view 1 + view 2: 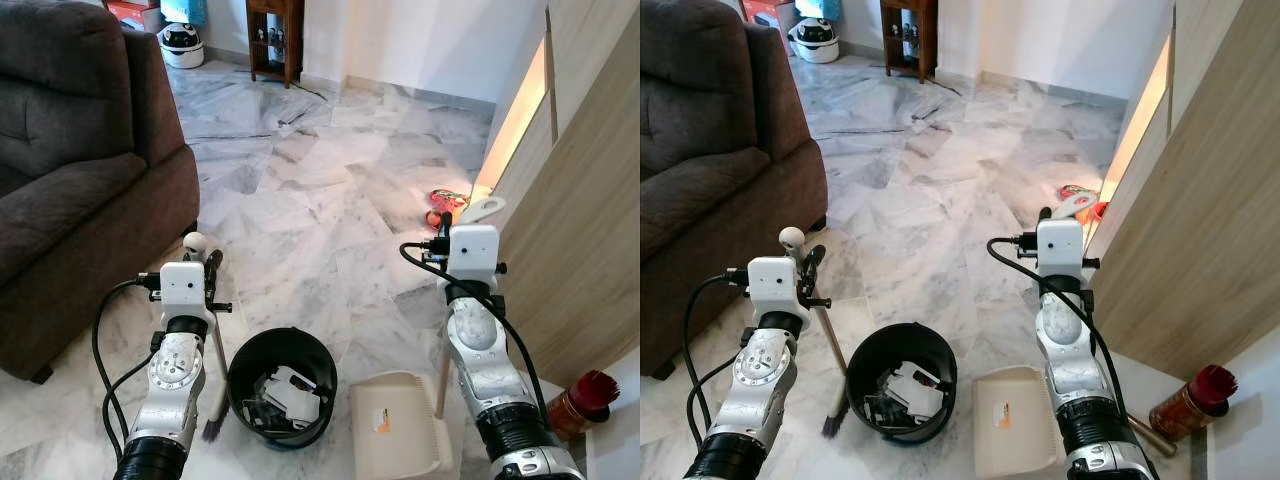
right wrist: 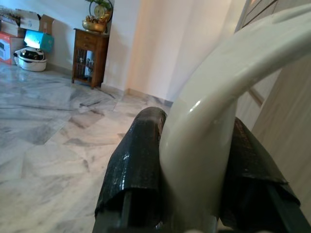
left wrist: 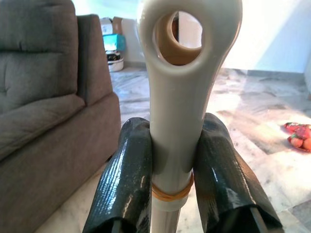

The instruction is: Sweep floor

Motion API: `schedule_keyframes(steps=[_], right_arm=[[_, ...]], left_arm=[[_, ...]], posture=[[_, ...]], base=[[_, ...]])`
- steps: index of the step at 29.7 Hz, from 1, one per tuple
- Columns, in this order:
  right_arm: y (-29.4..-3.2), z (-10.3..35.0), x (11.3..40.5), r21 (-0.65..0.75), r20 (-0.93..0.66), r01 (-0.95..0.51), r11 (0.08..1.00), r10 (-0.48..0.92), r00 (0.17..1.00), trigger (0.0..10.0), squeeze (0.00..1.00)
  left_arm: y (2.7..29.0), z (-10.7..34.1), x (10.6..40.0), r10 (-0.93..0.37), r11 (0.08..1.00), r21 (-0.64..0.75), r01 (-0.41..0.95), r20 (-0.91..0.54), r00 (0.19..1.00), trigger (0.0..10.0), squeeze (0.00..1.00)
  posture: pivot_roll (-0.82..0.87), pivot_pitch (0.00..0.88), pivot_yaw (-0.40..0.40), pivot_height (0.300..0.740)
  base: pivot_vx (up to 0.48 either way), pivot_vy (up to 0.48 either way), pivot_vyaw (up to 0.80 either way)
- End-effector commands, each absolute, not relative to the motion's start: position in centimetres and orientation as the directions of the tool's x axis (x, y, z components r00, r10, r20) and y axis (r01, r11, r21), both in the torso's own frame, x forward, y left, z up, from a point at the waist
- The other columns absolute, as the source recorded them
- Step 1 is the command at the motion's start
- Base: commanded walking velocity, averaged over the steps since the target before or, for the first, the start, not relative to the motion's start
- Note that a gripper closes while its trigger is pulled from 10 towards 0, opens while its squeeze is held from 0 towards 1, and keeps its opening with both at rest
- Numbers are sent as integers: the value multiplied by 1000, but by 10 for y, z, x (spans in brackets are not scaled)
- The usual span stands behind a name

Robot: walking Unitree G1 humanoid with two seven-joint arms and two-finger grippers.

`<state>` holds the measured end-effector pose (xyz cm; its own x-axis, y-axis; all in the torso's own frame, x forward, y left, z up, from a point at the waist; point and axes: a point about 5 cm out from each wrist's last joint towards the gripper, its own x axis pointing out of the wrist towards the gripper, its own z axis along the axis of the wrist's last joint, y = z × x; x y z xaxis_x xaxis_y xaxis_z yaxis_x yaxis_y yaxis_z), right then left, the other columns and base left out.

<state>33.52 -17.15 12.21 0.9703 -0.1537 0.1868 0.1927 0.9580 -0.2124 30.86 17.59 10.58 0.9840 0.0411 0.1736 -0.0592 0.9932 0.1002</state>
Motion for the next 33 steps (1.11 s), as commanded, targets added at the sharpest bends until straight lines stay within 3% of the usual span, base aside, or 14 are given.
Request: schedule_keyframes(steps=[1, 7, 33], right_arm=[[-174, 130, 339, -188, 227, 205, 961, -160, 961, 10000, 0], [-177, 123, 338, -117, 210, 208, 971, -181, 961, 10000, 0], [-169, 119, 338, -104, 225, 155, 982, -128, 966, 10000, 0]], left_arm=[[170, 120, 309, 17, 996, 83, -38, 241, 970, 10000, 0], [178, 114, 305, 40, 994, 87, -60, 223, 974, 10000, 0], [179, 114, 304, 49, 994, 85, -68, 215, 975, 10000, 0]], posture=[[40, 9, -56, 740], [32, 21, -59, 740], [23, 85, -51, 740]], base=[[0, 0, 0], [0, 0, 0], [0, 0, 0]])
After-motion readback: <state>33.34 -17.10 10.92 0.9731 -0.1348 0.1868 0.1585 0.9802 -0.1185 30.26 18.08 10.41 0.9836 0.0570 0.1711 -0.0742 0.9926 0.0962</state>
